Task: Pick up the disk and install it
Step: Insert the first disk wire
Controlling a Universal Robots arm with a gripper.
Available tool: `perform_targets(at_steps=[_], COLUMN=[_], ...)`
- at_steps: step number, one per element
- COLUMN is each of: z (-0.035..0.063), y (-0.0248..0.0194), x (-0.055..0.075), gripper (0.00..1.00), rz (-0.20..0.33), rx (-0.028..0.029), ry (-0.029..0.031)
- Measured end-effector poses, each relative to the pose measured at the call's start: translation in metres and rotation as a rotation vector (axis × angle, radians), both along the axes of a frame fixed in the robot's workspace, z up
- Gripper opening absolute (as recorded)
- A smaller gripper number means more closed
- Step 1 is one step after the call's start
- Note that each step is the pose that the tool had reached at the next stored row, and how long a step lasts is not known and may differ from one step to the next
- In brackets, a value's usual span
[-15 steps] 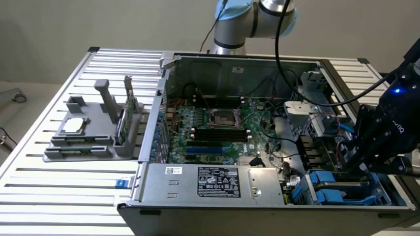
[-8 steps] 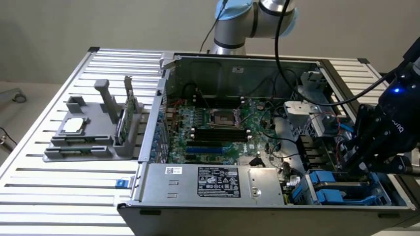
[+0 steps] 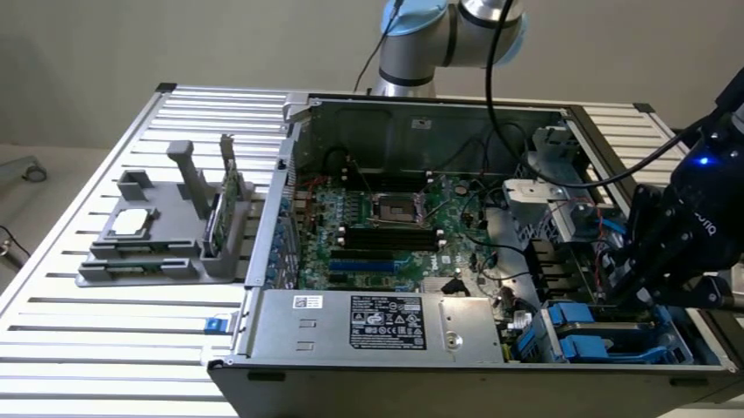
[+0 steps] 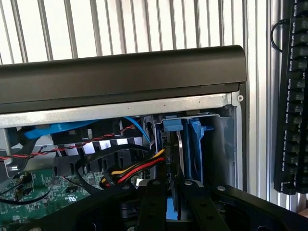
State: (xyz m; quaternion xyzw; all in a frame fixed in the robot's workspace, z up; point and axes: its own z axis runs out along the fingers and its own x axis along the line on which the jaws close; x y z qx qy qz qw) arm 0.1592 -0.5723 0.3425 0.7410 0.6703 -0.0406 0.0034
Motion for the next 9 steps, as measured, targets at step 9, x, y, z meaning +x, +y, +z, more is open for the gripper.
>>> perform_targets(at_steps=[9], z=[-0.0001], y=[-0.0011], x=[0.0000], gripper=[0.16], rz=[0.042], rx=[0.0005], ry=[0.0000])
